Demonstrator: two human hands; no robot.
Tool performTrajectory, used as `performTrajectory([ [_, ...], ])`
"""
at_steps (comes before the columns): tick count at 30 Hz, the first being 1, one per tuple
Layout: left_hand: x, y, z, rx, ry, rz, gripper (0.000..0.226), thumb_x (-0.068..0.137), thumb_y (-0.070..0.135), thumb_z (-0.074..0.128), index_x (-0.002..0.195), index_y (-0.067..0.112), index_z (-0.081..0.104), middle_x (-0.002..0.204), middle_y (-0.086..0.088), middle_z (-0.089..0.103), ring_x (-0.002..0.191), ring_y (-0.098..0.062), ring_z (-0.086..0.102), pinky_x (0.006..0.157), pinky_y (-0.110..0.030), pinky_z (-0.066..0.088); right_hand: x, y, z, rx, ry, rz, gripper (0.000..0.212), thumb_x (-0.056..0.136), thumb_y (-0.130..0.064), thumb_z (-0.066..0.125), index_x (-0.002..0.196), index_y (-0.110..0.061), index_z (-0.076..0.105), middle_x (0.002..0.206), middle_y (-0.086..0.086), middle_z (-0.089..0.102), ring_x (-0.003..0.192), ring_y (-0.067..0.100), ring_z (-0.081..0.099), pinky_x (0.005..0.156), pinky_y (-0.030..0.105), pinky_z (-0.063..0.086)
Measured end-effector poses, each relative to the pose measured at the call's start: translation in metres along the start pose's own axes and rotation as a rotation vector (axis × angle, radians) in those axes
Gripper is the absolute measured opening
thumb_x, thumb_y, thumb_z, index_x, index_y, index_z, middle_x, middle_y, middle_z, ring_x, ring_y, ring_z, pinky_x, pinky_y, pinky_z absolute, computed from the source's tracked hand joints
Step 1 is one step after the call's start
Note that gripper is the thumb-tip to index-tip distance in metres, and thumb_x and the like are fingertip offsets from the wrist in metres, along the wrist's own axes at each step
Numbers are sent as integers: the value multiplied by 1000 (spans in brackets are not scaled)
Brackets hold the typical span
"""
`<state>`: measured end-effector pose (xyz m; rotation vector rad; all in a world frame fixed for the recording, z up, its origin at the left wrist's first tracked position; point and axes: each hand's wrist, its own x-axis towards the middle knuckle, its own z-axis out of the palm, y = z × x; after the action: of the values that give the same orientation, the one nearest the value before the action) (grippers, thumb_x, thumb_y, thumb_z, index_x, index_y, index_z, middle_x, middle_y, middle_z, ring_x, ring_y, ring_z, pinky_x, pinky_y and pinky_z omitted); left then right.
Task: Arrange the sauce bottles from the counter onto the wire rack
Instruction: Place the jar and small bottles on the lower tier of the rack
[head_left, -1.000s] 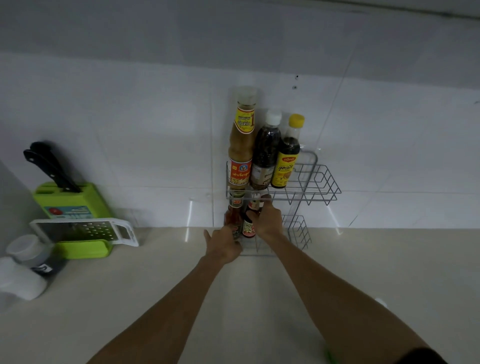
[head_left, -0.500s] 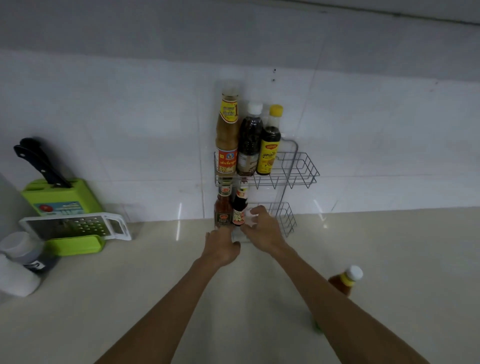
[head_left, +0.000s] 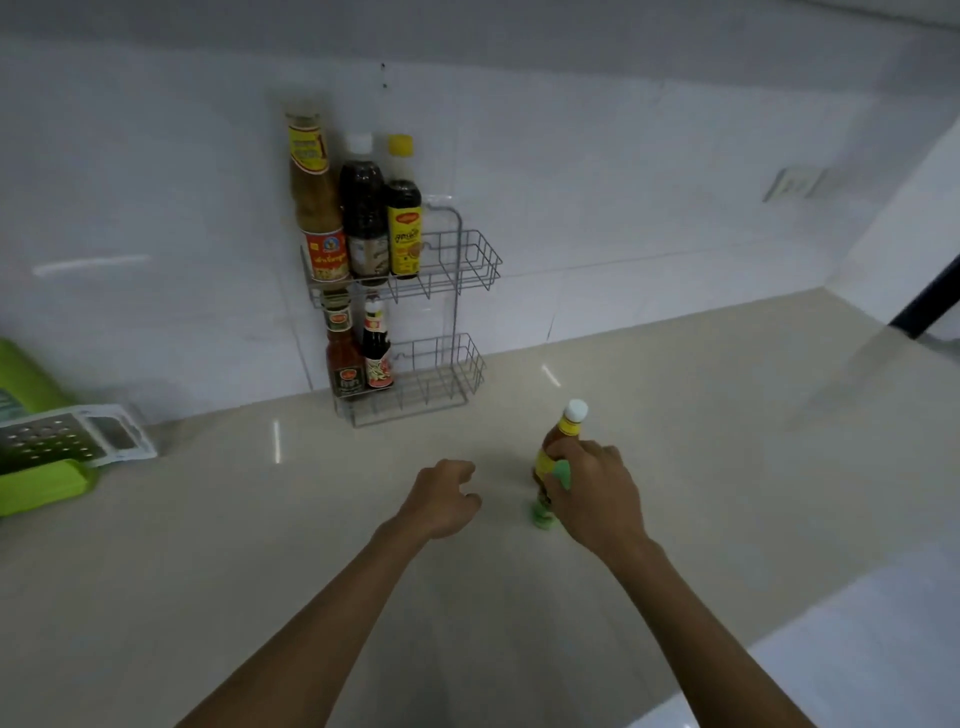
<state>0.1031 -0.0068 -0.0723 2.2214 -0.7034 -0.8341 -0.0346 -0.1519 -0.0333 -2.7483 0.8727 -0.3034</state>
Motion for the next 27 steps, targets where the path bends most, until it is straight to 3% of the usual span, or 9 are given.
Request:
performTrajectory([
  [3, -3, 8, 16, 11, -39, 24, 63, 88, 25, 64, 146, 11, 43, 149, -8, 48, 138, -22, 46, 113, -33, 39, 5, 14, 9, -8, -234, 38, 47, 91, -27, 57, 136, -24, 45, 123, 11, 55, 107, 33, 55, 84, 42, 51],
  [5, -5, 11, 23, 22, -53, 39, 64, 88, 24, 65, 146, 11, 43, 149, -8, 48, 137, -22, 47, 113, -33, 40, 6, 19, 15, 53, -316, 41, 48, 94, -24, 53, 139, -22, 39, 121, 14, 54, 103, 33, 56, 86, 42, 50],
  [9, -13, 8, 28, 6, -52, 47, 66, 87, 21, 67, 147, 11, 41, 149, -6, 48, 137, -20, 46, 113, -32, 40, 4, 19, 17, 35, -295, 6, 25, 95, -22, 52, 115, -10, 42, 103, 16, 55, 86, 32, 54, 74, 42, 49],
  [14, -38, -3, 25, -13, -63, 89, 85, 74, 31, 80, 148, 16, 40, 147, -4, 50, 134, -19, 49, 106, -28, 43, -8, -13, 2, 230, -265, -144, 23, 90, -20, 61, 108, -12, 49, 100, 13, 59, 83, 28, 59, 73, 44, 55],
  [16, -50, -6, 22, -52, -26, 126, 74, 70, 38, 83, 136, 23, 51, 131, 0, 63, 116, -17, 60, 91, -25, 49, -13, -33, -12, 299, -238, -217, 24, 89, -20, 64, 107, -15, 51, 97, 9, 61, 81, 24, 61, 74, 42, 57],
  [19, -64, -3, 3, -145, 119, 183, 37, 70, 37, 81, 100, 31, 60, 95, 10, 69, 88, -12, 64, 66, -18, 46, -19, -60, -34, 358, -260, -311, 25, 88, -26, 67, 108, -20, 52, 96, 4, 65, 84, 19, 64, 75, 39, 57],
  [22, -76, 4, -26, -168, 106, 245, 25, 69, 28, 79, 89, 30, 63, 81, 10, 71, 78, -12, 67, 68, -31, 54, -23, -84, -57, 335, -250, -432, 28, 88, -33, 68, 109, -22, 54, 97, 0, 65, 86, 18, 61, 73, 32, 54],
  [24, -85, 9, -44, -185, 34, 270, 22, 70, 23, 78, 85, 28, 63, 74, 11, 69, 66, -8, 64, 62, -32, 53, -22, -96, -74, 282, -254, -499, 29, 88, -39, 67, 106, -23, 52, 91, -4, 62, 81, 15, 57, 65, 25, 48],
  [27, -94, 13, -66, -166, 26, 293, 24, 67, 19, 81, 83, 18, 62, 70, 6, 64, 63, -10, 60, 63, -38, 53, -16, -110, -94, 122, -209, -591, 37, 86, -58, 61, 90, -24, 47, 77, -3, 59, 70, 18, 55, 57, 33, 45],
])
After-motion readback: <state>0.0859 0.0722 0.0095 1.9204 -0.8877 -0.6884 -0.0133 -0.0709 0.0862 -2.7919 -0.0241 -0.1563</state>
